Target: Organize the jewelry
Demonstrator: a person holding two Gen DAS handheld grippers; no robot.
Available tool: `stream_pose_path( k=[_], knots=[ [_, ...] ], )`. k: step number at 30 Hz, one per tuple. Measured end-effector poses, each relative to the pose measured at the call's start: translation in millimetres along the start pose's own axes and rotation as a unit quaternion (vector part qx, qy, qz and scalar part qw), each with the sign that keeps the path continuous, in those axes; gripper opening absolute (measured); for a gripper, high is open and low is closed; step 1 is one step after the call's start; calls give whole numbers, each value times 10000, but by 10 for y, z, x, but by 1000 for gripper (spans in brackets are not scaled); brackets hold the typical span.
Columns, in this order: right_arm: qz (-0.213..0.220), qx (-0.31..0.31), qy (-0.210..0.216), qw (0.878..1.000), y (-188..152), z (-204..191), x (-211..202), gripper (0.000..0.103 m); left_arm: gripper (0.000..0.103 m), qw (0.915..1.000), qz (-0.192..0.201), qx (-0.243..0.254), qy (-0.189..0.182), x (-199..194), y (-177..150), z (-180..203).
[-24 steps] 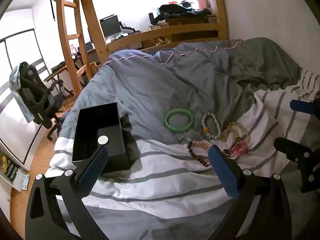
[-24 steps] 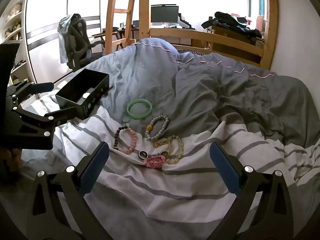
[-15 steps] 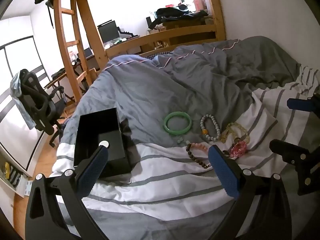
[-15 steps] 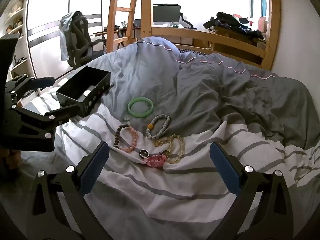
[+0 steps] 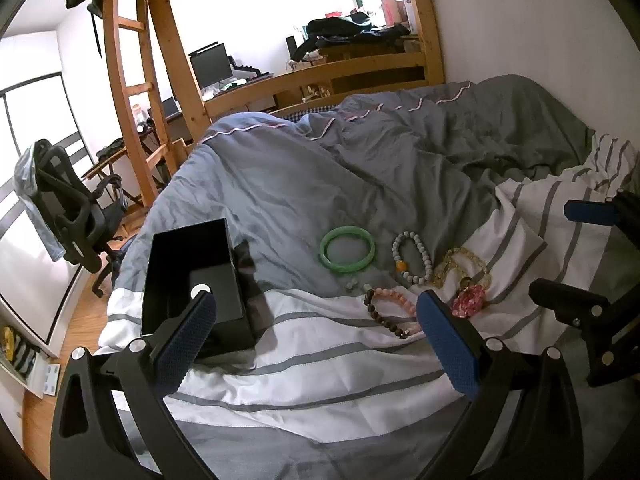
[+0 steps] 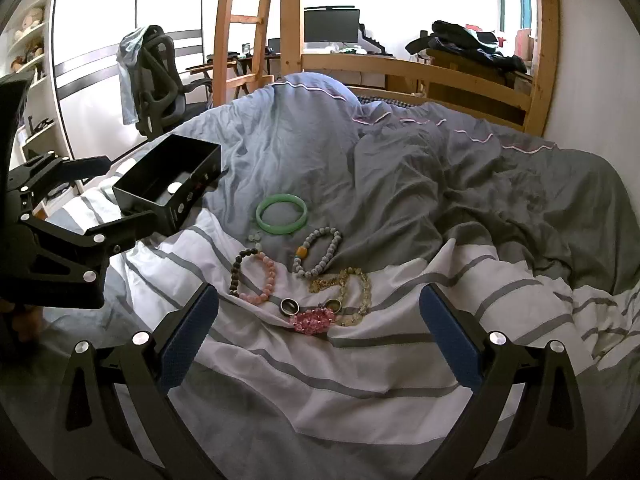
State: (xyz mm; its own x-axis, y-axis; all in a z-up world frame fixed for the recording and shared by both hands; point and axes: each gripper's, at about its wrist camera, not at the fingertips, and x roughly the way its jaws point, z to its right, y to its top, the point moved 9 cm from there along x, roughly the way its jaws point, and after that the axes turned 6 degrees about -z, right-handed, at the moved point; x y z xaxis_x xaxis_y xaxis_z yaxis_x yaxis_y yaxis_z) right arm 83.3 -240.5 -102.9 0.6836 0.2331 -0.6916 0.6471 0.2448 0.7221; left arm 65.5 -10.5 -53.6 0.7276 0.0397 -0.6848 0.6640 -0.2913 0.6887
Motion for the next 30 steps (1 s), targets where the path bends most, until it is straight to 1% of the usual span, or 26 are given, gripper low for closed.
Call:
stream_pose_path(
  k=[30],
  knots=[
    [-45,12,17,10000,-5,-9,21,99,99,9999,-82,76,56,49,-42,-8]
  ],
)
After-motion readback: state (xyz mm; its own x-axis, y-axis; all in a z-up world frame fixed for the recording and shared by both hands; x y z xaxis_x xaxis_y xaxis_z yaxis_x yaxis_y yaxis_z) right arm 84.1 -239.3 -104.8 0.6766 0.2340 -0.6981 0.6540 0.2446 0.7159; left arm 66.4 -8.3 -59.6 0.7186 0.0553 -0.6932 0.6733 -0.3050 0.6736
